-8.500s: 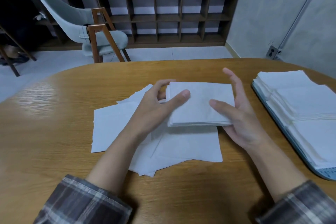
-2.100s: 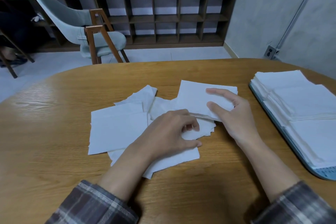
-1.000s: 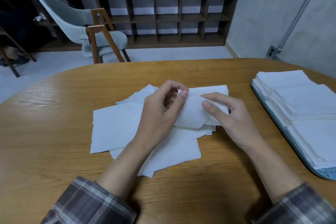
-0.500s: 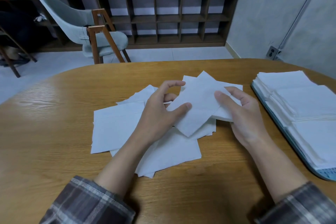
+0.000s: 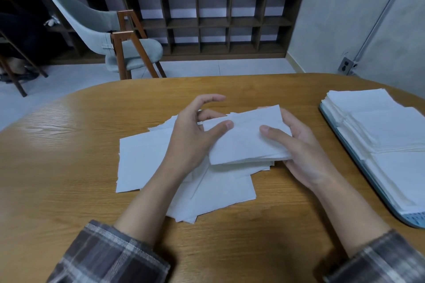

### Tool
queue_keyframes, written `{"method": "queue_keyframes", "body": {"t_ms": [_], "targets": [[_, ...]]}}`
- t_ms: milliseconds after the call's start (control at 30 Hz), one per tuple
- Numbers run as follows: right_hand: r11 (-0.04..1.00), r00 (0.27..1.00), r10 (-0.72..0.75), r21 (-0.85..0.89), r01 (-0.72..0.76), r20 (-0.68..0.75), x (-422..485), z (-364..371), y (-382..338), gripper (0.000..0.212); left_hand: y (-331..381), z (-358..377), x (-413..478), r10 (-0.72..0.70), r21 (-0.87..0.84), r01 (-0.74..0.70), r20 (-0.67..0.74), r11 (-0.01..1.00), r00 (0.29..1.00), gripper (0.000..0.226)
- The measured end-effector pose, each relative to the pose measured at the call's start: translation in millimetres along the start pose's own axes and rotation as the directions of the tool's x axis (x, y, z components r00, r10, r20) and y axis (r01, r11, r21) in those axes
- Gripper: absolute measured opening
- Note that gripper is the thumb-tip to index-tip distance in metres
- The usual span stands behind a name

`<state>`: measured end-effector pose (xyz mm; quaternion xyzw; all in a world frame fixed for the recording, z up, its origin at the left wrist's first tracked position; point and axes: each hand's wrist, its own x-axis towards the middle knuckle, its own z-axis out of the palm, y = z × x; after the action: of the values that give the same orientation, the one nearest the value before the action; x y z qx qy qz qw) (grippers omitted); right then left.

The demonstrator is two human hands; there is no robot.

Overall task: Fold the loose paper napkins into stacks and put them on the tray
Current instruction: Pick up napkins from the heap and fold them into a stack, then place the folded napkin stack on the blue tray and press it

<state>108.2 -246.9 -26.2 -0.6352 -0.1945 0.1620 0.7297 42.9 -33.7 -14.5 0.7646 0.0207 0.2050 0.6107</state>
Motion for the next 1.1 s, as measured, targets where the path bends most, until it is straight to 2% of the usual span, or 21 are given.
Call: {"method": "queue_keyframes", "body": {"t_ms": [200, 333, 467, 533, 600, 667, 733, 867, 1033, 1100], "targets": [[0.999, 1.0, -0.008, -0.049, 0.009, 0.02, 0, 2, 1, 0.043, -1, 1, -1, 0.005, 0.048, -0.007, 0.034, 0.999, 0.999, 0.041], [0.994, 0.999, -0.04, -0.101, 0.039, -0.013, 0, 4, 4, 0.035, -4, 1, -1, 0.022, 0.096, -0.024, 0.027, 0.995, 0.999, 0.04], [0.991, 0.994, -0.102, -0.095, 0.098, -0.045, 1, 2, 7, 0.047, -12, 10, -5, 0.105, 0.217, -0.084, -0.088, 0.973, 0.991, 0.044], [0.995, 0.994, -0.096, 0.032, 0.098, -0.057, 1, 0, 4, 0.058, -12, 15, -7, 0.037, 0.181, -0.015, -0.123, 0.983, 0.992, 0.047], [0.985, 0.995, -0.079, 0.152, 0.086, -0.055, 1, -4, 3, 0.067, -7, 16, -8, -0.135, 0.018, 0.135, -0.031, 0.991, 0.99, 0.046], [0.982, 0.995, -0.07, 0.171, 0.081, -0.071, 0, -7, 5, 0.071, -3, 16, -9, -0.217, -0.061, 0.223, 0.089, 0.973, 0.972, 0.043], [0.991, 0.992, -0.073, 0.104, 0.084, -0.1, -3, -7, 8, 0.073, -2, 18, -12, -0.183, -0.016, 0.186, 0.124, 0.982, 0.975, 0.043], [0.974, 0.983, -0.153, -0.185, 0.133, -0.1, -19, -12, 7, 0.085, -4, 27, -22, -0.017, 0.055, 0.007, 0.174, 0.998, 0.985, 0.056], [0.907, 0.978, -0.17, -0.408, 0.107, -0.121, -41, -27, 8, 0.095, -6, 43, -40, 0.023, 0.125, -0.052, 0.221, 0.991, 0.975, 0.066], [0.894, 0.98, -0.155, -0.439, 0.085, -0.126, -49, -29, 11, 0.101, -9, 47, -45, 0.056, 0.154, -0.091, 0.222, 0.984, 0.973, 0.073]]}}
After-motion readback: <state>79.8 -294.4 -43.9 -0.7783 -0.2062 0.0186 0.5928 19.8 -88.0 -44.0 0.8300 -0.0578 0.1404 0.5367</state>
